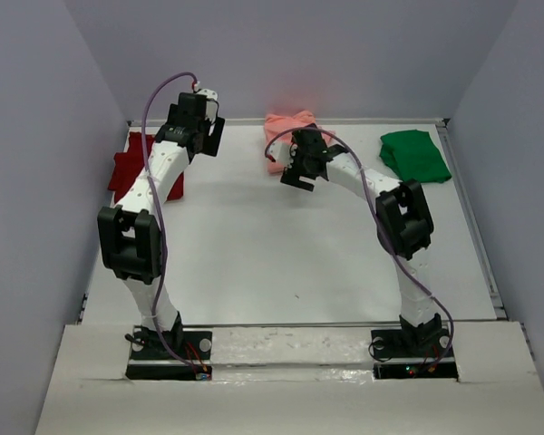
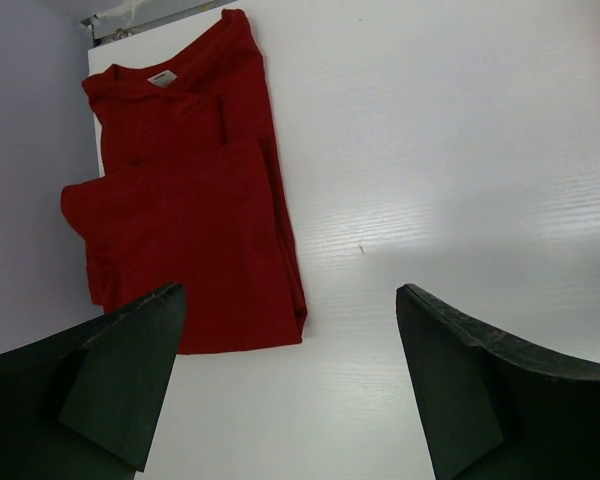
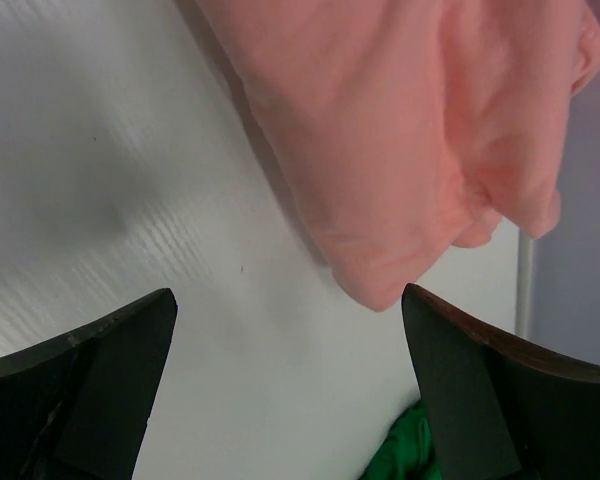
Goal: Fold and stack the t-shirts
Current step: Smooth out wrinkles on the folded tshirt
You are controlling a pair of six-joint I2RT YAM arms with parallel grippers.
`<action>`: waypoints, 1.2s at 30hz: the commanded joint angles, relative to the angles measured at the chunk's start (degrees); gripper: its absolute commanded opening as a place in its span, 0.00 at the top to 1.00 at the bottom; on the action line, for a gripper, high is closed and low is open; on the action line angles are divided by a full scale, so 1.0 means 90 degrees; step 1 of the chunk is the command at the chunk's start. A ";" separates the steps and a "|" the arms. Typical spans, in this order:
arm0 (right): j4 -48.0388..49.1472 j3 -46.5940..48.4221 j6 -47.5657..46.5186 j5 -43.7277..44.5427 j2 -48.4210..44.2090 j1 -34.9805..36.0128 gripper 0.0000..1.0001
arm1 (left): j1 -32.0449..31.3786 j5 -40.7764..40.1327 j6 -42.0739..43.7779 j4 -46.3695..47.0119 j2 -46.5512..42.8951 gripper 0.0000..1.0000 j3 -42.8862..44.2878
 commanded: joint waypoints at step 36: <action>0.8532 -0.1121 -0.4946 0.1914 0.1643 0.0531 0.00 | -0.0038 0.0497 -0.0018 0.0607 -0.0568 0.01 -0.0855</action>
